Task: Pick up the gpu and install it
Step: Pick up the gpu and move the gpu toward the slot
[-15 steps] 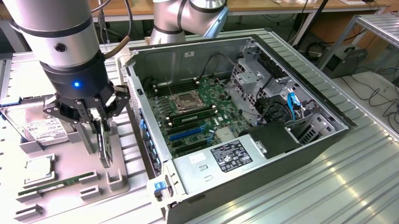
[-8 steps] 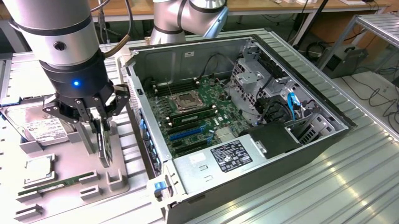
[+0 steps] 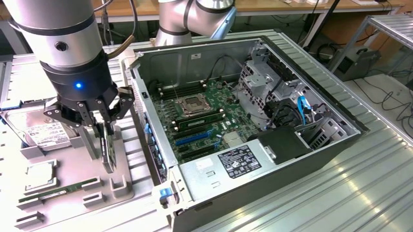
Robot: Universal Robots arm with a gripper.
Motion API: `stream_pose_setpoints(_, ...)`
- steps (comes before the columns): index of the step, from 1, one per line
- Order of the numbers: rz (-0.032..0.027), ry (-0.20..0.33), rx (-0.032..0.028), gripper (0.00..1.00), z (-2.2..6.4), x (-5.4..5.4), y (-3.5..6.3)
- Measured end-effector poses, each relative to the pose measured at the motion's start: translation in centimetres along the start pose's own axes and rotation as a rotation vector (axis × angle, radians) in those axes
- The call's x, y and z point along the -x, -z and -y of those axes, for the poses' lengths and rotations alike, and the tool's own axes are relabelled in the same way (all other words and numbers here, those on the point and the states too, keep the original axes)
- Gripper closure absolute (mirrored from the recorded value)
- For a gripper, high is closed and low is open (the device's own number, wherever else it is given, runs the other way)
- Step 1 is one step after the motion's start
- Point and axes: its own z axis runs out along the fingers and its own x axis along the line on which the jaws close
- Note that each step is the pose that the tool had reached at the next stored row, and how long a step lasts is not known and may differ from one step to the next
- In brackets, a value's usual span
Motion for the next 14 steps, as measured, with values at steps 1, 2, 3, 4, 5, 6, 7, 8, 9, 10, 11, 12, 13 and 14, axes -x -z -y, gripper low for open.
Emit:
stream_pose_setpoints(1, 0.0, 0.0, 0.0, 0.74, 0.0, 0.0, 0.03)
stream_pose_setpoints(2, -0.0001, 0.0, -0.0001, 0.74, 0.0, 0.0, 0.05)
stream_pose_setpoints(3, -0.0001, 0.0, -0.0001, 0.74, 0.0, 0.0, 0.07)
stream_pose_setpoints(4, 0.0, 0.0, 0.0, 0.74, 0.0, 0.0, 0.08)
stream_pose_setpoints(5, -0.0001, 0.0, -0.0001, 0.74, 0.0, 0.0, 0.1)
stream_pose_setpoints(6, -0.0001, 0.0, -0.0001, 0.74, 0.0, 0.0, 0.12)
stream_pose_setpoints(7, -0.0001, 0.0, 0.0, 0.74, 0.0, 0.0, 0.14)
stream_pose_setpoints(8, -0.0001, 0.0, 0.0, 0.74, 0.0, 0.0, 0.16)
stream_pose_setpoints(9, 0.0, 0.0, 0.0, 0.74, 0.0, 0.0, 0.18)
stream_pose_setpoints(10, -0.0001, 0.0, -0.0001, 0.74, 0.0, 0.01, 0.21)
stream_pose_setpoints(11, -0.0001, 0.0, 0.0, 0.74, 0.0, 0.0, 0.23)
stream_pose_setpoints(12, 0.0, 0.0, 0.0, 0.74, 0.0, 0.01, 0.25)
stream_pose_setpoints(13, -0.0001, 0.0, -0.0001, 0.74, -0.01, 0.01, 0.28)
stream_pose_setpoints(14, -0.0001, 0.0, -0.0001, 0.74, -0.01, 0.01, 0.31)
